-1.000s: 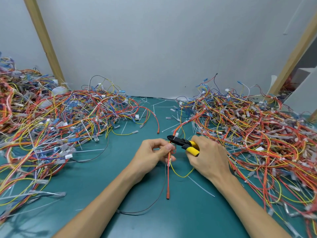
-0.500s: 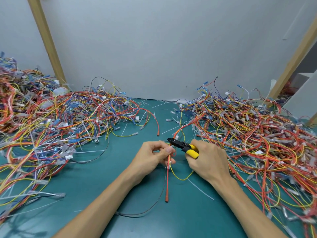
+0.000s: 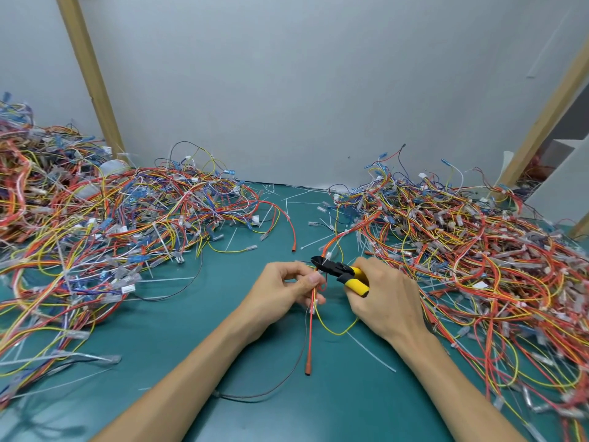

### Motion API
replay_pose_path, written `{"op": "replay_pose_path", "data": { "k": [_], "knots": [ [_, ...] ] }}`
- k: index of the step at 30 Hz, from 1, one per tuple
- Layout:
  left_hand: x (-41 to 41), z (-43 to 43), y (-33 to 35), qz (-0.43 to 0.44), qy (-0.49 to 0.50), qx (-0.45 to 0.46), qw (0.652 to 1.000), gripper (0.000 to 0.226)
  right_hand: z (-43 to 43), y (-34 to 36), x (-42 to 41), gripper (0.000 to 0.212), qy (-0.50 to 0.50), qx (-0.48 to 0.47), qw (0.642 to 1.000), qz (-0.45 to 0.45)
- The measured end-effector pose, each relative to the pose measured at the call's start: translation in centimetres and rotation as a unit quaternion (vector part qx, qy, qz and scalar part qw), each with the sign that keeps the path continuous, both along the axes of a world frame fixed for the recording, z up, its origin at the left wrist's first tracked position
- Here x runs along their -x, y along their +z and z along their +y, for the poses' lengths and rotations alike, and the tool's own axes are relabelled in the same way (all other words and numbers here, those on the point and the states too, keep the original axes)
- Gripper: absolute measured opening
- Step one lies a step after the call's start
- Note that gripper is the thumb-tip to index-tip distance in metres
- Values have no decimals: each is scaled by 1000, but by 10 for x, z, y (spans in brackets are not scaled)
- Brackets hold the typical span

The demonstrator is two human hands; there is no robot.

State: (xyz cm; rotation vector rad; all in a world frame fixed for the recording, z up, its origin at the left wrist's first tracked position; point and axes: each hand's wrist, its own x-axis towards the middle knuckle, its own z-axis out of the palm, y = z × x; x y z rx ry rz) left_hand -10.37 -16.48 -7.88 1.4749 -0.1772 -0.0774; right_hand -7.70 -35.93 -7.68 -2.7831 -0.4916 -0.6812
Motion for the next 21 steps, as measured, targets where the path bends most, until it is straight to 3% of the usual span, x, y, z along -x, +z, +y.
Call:
{"op": "replay_pose_path", "data": {
  "k": [21],
  "knots": [
    [1,0,1,1,-1,0,1000,16,1,2,-1,25,-10,6,1000,9]
  ]
}}
